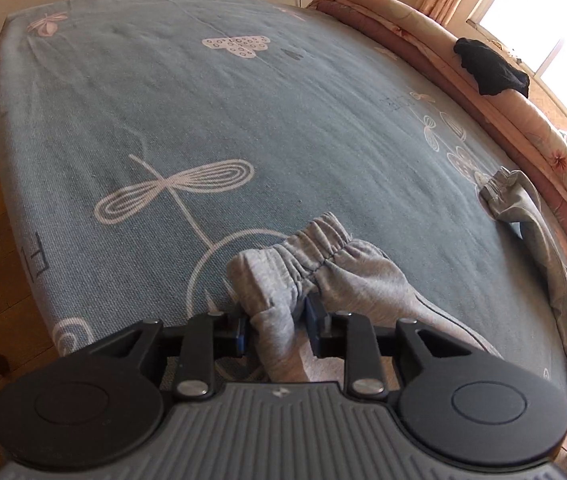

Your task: Fold clothes

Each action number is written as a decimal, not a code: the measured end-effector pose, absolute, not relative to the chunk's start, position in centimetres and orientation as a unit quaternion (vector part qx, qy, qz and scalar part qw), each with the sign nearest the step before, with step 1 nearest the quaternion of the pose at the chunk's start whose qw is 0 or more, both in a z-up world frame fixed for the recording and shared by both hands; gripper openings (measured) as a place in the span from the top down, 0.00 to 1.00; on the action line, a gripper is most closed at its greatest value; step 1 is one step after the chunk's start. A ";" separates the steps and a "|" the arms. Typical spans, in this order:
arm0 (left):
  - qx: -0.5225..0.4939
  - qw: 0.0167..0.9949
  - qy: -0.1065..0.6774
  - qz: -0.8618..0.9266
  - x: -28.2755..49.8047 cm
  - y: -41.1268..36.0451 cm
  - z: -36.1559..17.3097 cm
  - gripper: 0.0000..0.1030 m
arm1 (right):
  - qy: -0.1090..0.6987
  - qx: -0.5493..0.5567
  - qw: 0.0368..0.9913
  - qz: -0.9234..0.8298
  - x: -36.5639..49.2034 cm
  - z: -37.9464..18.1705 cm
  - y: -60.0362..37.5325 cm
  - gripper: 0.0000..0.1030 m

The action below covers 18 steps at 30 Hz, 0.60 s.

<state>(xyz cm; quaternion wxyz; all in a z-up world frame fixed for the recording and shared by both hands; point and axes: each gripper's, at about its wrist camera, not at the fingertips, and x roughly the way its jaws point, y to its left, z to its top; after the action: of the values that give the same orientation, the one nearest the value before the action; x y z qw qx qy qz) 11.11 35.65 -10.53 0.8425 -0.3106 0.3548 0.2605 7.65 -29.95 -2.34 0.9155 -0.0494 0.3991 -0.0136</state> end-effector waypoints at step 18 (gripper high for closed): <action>-0.149 0.905 0.335 0.218 10.4 25.9 -5.4 0.35 | 0.401 0.176 0.872 -0.217 4.8 -5.9 -44.7 0.37</action>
<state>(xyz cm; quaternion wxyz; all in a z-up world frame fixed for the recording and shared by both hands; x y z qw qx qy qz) 10.40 25.90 -5.42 0.9047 -0.1493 0.3346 0.2176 4.78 -44.70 -5.90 0.8725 0.1758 0.4011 -0.2169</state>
